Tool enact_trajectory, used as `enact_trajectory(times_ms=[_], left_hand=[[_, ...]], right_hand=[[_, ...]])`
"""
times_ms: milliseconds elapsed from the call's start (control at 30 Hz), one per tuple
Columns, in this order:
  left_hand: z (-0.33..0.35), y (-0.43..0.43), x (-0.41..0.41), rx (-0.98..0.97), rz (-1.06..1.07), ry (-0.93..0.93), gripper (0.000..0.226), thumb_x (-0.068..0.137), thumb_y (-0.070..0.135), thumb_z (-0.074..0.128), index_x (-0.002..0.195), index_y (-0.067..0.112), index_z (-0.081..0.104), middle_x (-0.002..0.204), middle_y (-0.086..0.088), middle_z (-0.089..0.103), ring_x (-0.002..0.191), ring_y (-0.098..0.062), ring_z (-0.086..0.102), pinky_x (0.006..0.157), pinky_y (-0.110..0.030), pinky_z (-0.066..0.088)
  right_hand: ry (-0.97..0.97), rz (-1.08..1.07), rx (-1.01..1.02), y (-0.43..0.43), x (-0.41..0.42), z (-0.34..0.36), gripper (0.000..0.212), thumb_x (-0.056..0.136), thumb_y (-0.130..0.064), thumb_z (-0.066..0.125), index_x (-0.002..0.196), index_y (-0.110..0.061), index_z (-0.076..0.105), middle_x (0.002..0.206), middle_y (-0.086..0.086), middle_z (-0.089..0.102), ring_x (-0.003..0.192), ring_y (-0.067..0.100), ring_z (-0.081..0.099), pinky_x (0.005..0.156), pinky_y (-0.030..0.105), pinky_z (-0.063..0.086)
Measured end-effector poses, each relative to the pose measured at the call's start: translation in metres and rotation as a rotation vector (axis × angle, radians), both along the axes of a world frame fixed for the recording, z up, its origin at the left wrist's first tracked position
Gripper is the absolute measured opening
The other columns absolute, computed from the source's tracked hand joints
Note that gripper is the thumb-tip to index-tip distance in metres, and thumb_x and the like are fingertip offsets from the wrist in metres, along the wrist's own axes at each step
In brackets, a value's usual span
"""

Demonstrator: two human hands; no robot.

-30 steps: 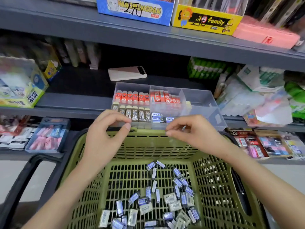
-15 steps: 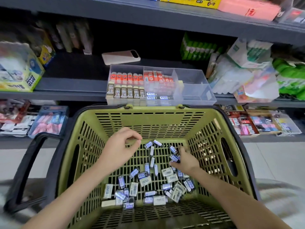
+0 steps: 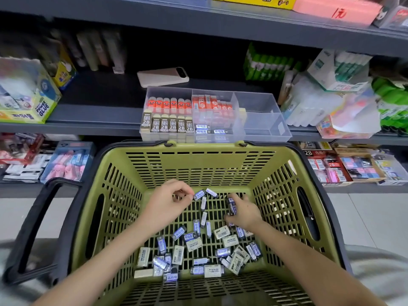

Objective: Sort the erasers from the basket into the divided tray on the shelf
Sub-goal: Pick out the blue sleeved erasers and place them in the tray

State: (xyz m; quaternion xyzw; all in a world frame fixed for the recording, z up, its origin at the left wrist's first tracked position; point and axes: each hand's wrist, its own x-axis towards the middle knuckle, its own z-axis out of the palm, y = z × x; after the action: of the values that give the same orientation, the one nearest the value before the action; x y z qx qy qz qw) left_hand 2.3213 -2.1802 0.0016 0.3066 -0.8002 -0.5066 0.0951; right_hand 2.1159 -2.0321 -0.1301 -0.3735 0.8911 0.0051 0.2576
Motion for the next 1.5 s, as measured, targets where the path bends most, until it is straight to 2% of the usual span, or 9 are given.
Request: enact_trajectory(times_ms=[267, 433, 567, 700, 833, 967, 1233, 1367, 1500], left_hand=[[-0.053, 0.007, -0.035, 0.882, 0.272, -0.157, 0.027, 0.092, 0.023, 0.061, 0.117, 0.013, 0.058, 0.112, -0.010, 0.063, 0.101, -0.025, 0.062, 0.082, -0.033, 0.055], [-0.078, 0.020, -0.057, 1.206, 0.351, -0.145, 0.036, 0.096, 0.038, 0.051, 0.125, 0.018, 0.054, 0.118, -0.016, 0.056, 0.107, -0.035, 0.057, 0.078, -0.044, 0.054], [-0.074, 0.027, -0.064, 1.392, 0.292, -0.077, 0.048, 0.094, 0.054, 0.043, 0.115, 0.016, 0.065, 0.119, -0.017, 0.060, 0.107, -0.036, 0.060, 0.088, -0.057, 0.050], [-0.063, 0.021, -0.063, 1.566, 0.338, 0.075, 0.065, 0.088, 0.062, 0.044, 0.088, 0.004, 0.075, 0.093, -0.016, 0.071, 0.078, -0.032, 0.069, 0.070, -0.046, 0.057], [-0.055, 0.019, -0.055, 1.612, 0.337, 0.119, 0.050, 0.082, 0.054, 0.054, 0.079, 0.005, 0.067, 0.074, -0.010, 0.067, 0.056, -0.024, 0.064, 0.053, -0.028, 0.052], [-0.049, 0.014, -0.049, 1.577, 0.350, 0.083, 0.043, 0.088, 0.042, 0.052, 0.084, 0.004, 0.072, 0.090, -0.016, 0.071, 0.066, -0.030, 0.069, 0.034, -0.017, 0.040], [-0.033, -0.020, -0.019, 1.329, 0.452, 0.036, 0.040, 0.093, 0.036, 0.047, 0.075, 0.003, 0.060, 0.062, -0.014, 0.056, 0.042, -0.020, 0.060, 0.026, -0.009, 0.021], [-0.024, -0.031, -0.012, 1.197, 0.465, -0.005, 0.044, 0.094, 0.040, 0.049, 0.075, 0.004, 0.065, 0.057, -0.009, 0.056, 0.052, -0.025, 0.066, 0.026, -0.010, 0.022], [-0.017, -0.035, -0.004, 1.114, 0.440, -0.017, 0.044, 0.092, 0.043, 0.053, 0.076, 0.005, 0.069, 0.059, -0.010, 0.058, 0.059, -0.027, 0.069, 0.028, -0.011, 0.022]], right_hand=[[-0.182, -0.103, -0.195, -0.011, -0.006, 0.025, 0.069, 0.073, -0.045, 0.072, 0.130, -0.033, 0.036, 0.116, 0.006, 0.044, 0.051, 0.009, 0.054, 0.058, 0.025, 0.055], [-0.236, -0.036, -0.332, -0.023, 0.007, 0.050, 0.062, 0.069, -0.046, 0.072, 0.122, -0.038, 0.041, 0.099, -0.005, 0.055, 0.087, 0.014, 0.055, 0.071, 0.027, 0.042], [-0.321, 0.025, -0.410, -0.033, 0.023, 0.073, 0.056, 0.067, -0.046, 0.071, 0.115, -0.044, 0.043, 0.102, -0.007, 0.061, 0.089, 0.012, 0.057, 0.082, 0.029, 0.047], [-0.340, 0.190, -0.375, -0.038, 0.034, 0.092, 0.068, 0.066, -0.050, 0.076, 0.126, -0.044, 0.042, 0.103, -0.009, 0.058, 0.091, 0.008, 0.055, 0.073, 0.019, 0.042], [-0.367, 0.240, -0.381, -0.040, 0.035, 0.106, 0.065, 0.070, -0.050, 0.075, 0.129, -0.041, 0.049, 0.090, -0.007, 0.061, 0.068, 0.000, 0.051, 0.063, 0.020, 0.043], [-0.688, -0.076, -0.587, -0.036, 0.022, 0.115, 0.026, 0.088, -0.024, 0.064, 0.113, -0.025, 0.061, 0.081, -0.005, 0.070, 0.067, 0.005, 0.065, 0.056, 0.022, 0.051], [-0.309, -0.088, -0.308, -0.041, 0.007, 0.047, 0.035, 0.092, -0.023, 0.058, 0.125, -0.011, 0.056, 0.108, 0.003, 0.063, 0.075, 0.008, 0.057, 0.068, 0.023, 0.051], [-0.068, -0.031, -0.217, -0.061, 0.021, 0.018, 0.036, 0.092, -0.029, 0.058, 0.124, -0.014, 0.056, 0.120, 0.006, 0.057, 0.099, 0.022, 0.060, 0.082, 0.032, 0.050], [0.124, 0.008, -0.194, -0.063, 0.024, 0.007, 0.024, 0.094, -0.030, 0.054, 0.109, -0.013, 0.061, 0.112, 0.005, 0.057, 0.091, 0.022, 0.061, 0.071, 0.029, 0.045]])
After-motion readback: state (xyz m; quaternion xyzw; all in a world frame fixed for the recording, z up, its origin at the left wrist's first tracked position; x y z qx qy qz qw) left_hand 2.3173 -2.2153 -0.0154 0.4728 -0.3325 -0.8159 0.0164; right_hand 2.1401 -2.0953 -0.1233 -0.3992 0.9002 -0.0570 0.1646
